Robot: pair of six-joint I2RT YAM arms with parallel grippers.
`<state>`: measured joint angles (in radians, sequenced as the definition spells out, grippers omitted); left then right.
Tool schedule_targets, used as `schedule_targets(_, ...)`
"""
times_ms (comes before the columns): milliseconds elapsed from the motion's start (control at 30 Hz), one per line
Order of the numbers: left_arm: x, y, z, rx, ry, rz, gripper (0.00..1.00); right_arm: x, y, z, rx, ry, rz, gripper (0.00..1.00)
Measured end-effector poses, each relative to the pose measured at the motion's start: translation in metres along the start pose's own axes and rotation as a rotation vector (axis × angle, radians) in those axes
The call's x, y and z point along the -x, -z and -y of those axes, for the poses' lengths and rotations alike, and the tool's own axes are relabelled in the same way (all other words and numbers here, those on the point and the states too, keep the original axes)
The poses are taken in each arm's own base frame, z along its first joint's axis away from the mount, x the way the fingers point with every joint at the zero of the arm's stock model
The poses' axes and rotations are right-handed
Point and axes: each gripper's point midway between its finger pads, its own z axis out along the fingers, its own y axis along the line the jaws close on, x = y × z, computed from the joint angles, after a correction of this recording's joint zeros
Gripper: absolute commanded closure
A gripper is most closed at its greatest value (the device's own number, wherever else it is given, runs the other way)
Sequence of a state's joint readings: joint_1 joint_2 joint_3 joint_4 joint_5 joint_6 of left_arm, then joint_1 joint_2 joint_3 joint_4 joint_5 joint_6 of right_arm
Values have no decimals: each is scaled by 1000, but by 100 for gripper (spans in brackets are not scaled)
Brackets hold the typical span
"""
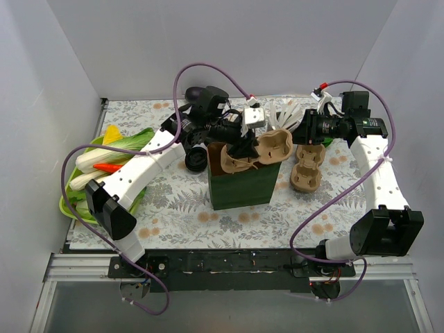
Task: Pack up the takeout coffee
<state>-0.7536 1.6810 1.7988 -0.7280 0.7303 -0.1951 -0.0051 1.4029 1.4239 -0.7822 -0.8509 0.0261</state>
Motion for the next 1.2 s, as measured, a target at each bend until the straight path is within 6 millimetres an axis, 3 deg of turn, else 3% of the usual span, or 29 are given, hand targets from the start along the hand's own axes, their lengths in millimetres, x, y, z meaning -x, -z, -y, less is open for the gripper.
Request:
schedule_targets(167, 4, 4, -1, 18, 8, -6, 100, -1, 0, 1, 0, 2, -2, 65)
schedule_targets(533, -11, 14, -10, 118, 105, -99, 100, -8, 3, -3, -4, 5, -2, 65)
schedule_targets(733, -17, 15, -12, 138, 121, -120, 100, -8, 3, -4, 0, 8, 0, 55)
schedule_targets(900, -29, 15, -16, 182, 161, -144, 100, -10, 1, -16, 61, 17, -9, 49)
schedule_targets(1200, -27, 49, -6, 284, 149, -149, 100, -13, -3, -29, 123, 45, -26, 49)
